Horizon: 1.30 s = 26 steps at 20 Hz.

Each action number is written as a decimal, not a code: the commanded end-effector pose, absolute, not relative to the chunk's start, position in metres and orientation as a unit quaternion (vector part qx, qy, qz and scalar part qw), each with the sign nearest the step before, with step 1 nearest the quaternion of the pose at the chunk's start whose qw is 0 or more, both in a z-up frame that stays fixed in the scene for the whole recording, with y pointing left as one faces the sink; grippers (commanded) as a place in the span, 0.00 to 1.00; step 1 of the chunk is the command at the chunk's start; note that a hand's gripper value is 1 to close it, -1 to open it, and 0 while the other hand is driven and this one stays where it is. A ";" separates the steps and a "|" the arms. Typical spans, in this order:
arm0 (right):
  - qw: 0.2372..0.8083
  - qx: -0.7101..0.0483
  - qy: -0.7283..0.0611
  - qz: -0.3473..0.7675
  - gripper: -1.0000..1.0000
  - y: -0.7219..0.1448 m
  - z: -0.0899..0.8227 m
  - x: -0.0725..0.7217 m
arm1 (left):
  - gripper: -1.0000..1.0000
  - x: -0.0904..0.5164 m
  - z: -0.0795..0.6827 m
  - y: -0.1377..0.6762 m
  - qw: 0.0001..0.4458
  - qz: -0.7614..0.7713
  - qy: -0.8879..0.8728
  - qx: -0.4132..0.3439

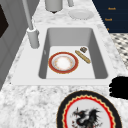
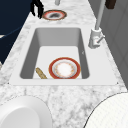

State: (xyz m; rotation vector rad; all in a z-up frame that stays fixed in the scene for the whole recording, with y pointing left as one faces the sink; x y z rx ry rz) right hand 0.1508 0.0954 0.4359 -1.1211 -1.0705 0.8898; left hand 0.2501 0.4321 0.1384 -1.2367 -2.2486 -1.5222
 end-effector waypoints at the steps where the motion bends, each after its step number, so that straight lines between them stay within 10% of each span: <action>1: 0.642 -0.486 -0.465 0.368 0.00 0.090 0.459 0.125 | 0.50 0.250 0.138 0.432 0.079 -0.509 -0.751 -0.413; 26: 0.616 -0.474 -0.521 0.353 0.00 0.047 0.549 0.024 | 0.50 0.250 0.138 0.432 0.079 -0.509 -0.751 -0.413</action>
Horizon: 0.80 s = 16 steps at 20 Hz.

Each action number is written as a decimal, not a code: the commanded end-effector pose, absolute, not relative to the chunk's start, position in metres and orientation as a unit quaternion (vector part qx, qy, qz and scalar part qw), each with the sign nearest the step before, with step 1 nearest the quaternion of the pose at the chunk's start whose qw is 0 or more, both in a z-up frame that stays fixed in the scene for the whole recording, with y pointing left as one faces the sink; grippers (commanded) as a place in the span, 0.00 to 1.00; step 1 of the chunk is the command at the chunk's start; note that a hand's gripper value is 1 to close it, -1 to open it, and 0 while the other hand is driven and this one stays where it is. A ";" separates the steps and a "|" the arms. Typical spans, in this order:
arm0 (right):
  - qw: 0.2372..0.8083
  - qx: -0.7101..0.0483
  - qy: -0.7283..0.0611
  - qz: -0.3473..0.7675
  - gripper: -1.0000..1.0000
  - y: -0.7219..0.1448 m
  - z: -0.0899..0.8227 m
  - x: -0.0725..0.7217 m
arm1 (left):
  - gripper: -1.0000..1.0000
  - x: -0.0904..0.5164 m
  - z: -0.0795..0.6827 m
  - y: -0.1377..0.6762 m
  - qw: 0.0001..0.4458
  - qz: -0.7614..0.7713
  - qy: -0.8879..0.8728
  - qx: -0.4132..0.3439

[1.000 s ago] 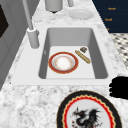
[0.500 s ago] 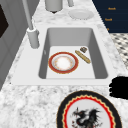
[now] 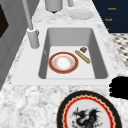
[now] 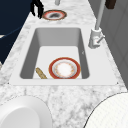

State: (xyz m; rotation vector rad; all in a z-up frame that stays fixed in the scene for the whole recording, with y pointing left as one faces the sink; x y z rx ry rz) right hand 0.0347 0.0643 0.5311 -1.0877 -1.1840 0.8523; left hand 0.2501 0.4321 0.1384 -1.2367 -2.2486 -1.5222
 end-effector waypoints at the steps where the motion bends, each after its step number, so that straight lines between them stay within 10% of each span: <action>1: 0.619 -0.466 -0.525 0.353 0.00 0.043 0.554 0.021 | 0.50 0.250 0.138 0.432 0.079 -0.509 -0.751 -0.413; 16: 0.637 -0.338 -0.613 0.323 0.00 -0.040 0.562 0.007 | 0.50 0.250 0.138 0.432 0.079 -0.509 -0.751 -0.413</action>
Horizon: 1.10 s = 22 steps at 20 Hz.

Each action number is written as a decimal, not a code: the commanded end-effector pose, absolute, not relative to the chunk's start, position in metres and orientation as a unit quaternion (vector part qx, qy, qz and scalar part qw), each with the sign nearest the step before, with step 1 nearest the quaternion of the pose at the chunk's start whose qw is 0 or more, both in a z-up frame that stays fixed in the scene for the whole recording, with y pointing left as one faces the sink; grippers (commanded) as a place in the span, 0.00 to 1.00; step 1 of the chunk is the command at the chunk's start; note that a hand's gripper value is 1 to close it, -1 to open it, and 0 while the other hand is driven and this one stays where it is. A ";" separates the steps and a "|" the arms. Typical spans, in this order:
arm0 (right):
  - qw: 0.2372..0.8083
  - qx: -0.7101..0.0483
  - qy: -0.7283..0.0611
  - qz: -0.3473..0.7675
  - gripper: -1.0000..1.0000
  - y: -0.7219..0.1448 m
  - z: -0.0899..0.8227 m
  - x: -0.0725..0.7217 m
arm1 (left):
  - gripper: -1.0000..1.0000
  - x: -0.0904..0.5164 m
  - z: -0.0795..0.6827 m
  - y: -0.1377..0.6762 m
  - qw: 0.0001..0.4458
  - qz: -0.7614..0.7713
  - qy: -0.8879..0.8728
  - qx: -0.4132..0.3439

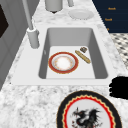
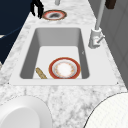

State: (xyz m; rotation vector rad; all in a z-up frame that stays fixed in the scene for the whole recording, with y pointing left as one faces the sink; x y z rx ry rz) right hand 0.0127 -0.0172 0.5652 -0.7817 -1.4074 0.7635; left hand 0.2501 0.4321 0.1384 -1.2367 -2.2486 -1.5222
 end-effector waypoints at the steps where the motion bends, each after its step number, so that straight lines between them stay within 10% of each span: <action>1: 0.633 -0.334 -0.618 0.326 0.00 -0.048 0.561 0.006 | 0.50 0.250 0.138 0.432 0.079 -0.509 -0.751 -0.413; 22: 0.518 -0.242 -0.732 0.370 0.00 -0.183 0.531 0.015 | 0.50 0.250 0.138 0.432 0.079 -0.509 -0.751 -0.413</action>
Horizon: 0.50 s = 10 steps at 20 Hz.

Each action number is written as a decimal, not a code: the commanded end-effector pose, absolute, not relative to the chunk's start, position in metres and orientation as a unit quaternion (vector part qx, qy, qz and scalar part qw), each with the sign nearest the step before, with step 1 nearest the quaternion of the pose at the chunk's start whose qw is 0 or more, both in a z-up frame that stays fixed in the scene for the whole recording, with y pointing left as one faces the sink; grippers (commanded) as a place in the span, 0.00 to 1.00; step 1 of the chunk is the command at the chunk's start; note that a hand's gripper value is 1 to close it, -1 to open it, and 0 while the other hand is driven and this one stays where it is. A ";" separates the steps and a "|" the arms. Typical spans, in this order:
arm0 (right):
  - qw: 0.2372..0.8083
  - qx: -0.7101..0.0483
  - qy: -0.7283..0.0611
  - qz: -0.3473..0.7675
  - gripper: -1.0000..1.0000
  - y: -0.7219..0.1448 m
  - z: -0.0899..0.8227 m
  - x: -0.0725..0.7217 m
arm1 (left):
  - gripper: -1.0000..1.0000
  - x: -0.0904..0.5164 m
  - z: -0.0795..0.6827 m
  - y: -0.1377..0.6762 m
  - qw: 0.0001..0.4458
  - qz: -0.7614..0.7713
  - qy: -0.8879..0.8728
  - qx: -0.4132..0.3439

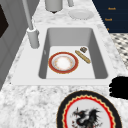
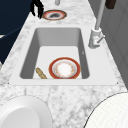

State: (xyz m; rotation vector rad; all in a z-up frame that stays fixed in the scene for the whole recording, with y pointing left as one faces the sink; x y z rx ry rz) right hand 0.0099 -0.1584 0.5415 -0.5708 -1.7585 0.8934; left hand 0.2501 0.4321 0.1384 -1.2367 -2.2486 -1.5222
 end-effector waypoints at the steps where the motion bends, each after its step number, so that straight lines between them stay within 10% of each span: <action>1: 0.513 -0.239 -0.736 0.372 0.00 -0.189 0.529 0.018 | 0.50 0.250 0.138 0.432 0.079 -0.509 -0.751 -0.413; 10: 0.473 -0.225 -0.762 0.382 0.00 -0.236 0.521 0.063 | 0.50 0.250 0.138 0.432 0.079 -0.509 -0.751 -0.413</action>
